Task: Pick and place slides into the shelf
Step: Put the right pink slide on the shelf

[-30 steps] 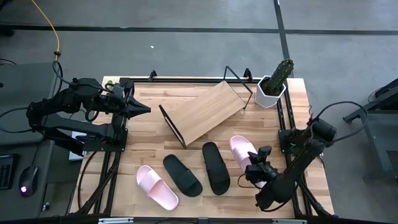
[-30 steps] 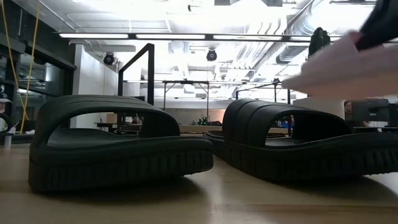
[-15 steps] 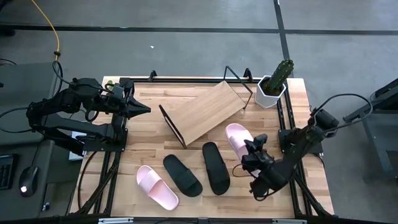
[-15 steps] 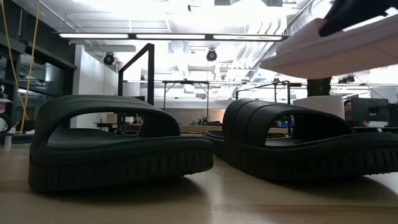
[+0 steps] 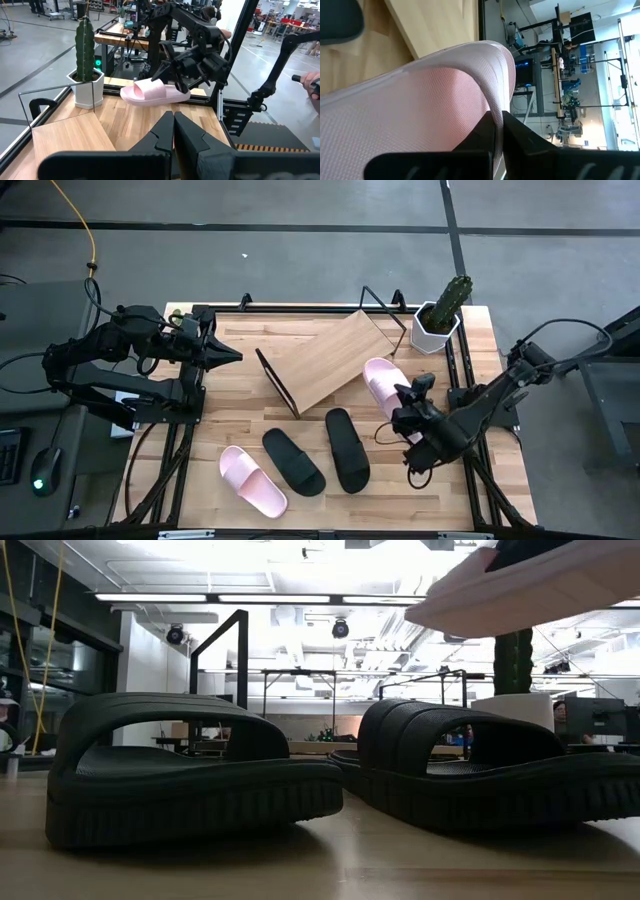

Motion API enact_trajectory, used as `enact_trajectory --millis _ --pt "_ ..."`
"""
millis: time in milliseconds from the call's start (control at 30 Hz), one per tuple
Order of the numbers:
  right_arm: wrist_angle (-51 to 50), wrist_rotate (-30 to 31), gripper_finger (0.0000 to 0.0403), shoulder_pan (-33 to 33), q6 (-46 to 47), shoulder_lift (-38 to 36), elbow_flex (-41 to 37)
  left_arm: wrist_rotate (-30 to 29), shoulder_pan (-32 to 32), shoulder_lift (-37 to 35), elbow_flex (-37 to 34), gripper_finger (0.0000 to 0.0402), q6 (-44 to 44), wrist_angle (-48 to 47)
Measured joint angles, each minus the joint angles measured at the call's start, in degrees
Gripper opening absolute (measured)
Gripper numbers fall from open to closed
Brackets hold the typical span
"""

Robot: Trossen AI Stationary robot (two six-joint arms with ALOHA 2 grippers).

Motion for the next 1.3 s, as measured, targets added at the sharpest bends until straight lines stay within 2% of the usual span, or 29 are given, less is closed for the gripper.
enact_trajectory --millis 233,500,933,1100,1300 --pt "1.89 0.18 0.0 -3.26 -6.76 -2.77 -0.01 0.0 0.02 0.0 0.01 0.0001 0.65 -0.02" --pt "12.21 0.02 0.0 -7.91 -21.04 -7.96 -0.91 0.0 0.02 1.17 0.0 0.0001 0.66 0.0" --pt "39.43 -9.12 0.0 -20.71 -49.01 -19.89 -14.74 -0.02 0.01 4.57 0.0 0.0001 1.5 0.11" --pt "50.11 -14.81 0.0 -26.79 -59.42 -20.91 -17.46 -0.01 0.02 4.9 0.0 0.0001 1.92 0.3" --pt "55.32 -21.51 0.0 -33.23 -66.05 -20.51 -17.7 0.0 0.02 4.86 0.0 0.0001 1.5 0.01"
